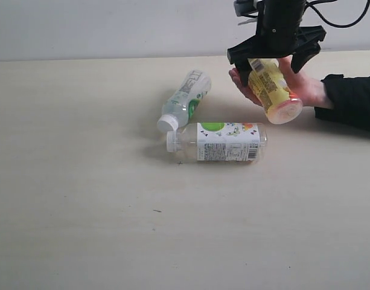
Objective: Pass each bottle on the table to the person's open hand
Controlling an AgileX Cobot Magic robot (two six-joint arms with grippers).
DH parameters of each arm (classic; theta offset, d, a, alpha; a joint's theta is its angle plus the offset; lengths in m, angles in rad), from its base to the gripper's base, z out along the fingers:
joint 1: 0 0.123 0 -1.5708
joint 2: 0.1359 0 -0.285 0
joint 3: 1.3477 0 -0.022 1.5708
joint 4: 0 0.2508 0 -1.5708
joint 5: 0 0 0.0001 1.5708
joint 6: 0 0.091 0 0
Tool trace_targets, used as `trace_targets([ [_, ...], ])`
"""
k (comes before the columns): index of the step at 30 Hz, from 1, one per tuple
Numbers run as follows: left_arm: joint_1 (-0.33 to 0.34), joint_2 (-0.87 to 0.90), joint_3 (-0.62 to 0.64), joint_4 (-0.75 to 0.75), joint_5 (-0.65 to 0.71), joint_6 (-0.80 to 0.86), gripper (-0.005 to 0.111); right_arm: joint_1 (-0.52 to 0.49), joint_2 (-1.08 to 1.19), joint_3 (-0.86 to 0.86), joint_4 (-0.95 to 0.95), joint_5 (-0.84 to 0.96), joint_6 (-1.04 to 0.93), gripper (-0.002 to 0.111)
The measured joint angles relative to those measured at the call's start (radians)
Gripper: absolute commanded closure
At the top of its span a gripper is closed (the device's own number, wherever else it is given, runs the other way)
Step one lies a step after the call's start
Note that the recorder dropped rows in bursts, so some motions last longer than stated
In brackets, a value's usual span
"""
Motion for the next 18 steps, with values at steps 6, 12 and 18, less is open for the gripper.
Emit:
trace_targets([
  [6, 0.0, 0.0, 0.0, 0.0, 0.0, 0.0, 0.106, 0.0, -0.061, 0.0, 0.054, 0.044, -0.057, 0.032],
  [12, 0.0, 0.0, 0.0, 0.0, 0.0, 0.0, 0.106, 0.0, -0.184, 0.004, 0.208, 0.047, -0.092, 0.091],
  [18, 0.0, 0.0, 0.0, 0.0, 0.0, 0.0, 0.106, 0.002, -0.422, 0.184, 0.226, 0.028, -0.092, 0.108],
])
